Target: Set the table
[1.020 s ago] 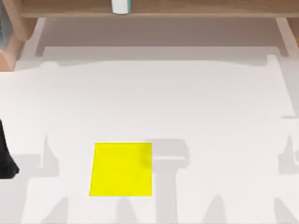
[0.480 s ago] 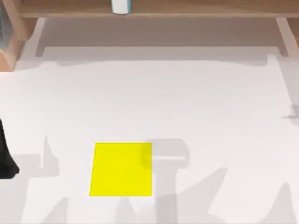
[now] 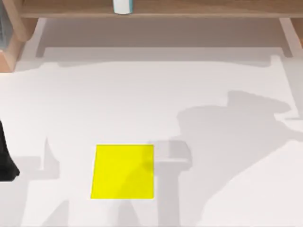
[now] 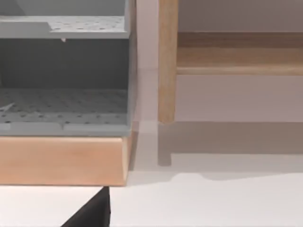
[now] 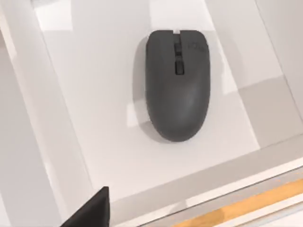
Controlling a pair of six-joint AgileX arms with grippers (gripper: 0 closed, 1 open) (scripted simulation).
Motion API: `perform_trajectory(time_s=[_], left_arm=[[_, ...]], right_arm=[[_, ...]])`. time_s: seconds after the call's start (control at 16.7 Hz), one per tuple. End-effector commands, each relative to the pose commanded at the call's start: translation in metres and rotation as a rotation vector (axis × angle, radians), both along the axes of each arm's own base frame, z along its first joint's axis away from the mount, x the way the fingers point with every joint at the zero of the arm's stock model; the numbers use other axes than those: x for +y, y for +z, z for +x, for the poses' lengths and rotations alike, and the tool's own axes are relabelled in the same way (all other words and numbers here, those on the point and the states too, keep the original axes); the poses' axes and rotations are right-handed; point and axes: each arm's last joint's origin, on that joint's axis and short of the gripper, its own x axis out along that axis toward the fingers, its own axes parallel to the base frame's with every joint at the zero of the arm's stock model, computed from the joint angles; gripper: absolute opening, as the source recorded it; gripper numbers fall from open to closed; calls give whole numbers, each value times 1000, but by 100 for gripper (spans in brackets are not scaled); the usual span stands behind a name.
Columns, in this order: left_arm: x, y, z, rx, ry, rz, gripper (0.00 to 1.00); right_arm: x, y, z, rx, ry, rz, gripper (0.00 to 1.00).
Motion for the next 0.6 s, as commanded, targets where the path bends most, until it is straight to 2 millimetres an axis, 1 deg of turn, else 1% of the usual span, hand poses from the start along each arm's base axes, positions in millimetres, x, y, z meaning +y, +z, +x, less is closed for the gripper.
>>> perform_trajectory(time_s=[0.12, 0.18, 0.3, 0.48, 0.6], left_arm=[[0, 0, 0, 0, 0, 0, 100], [0, 0, 0, 0, 0, 0, 100], [0, 0, 0, 0, 0, 0, 100], [0, 0, 0, 0, 0, 0, 100], [0, 0, 0, 0, 0, 0, 100]], right_arm=[[-16, -30, 39, 108, 8, 40, 100], [-23, -47, 56, 156, 14, 58, 100], [-32, -81, 82, 237, 24, 91, 100], [-40, -125, 105, 324, 31, 133, 100], [-42, -143, 114, 352, 31, 150, 100]])
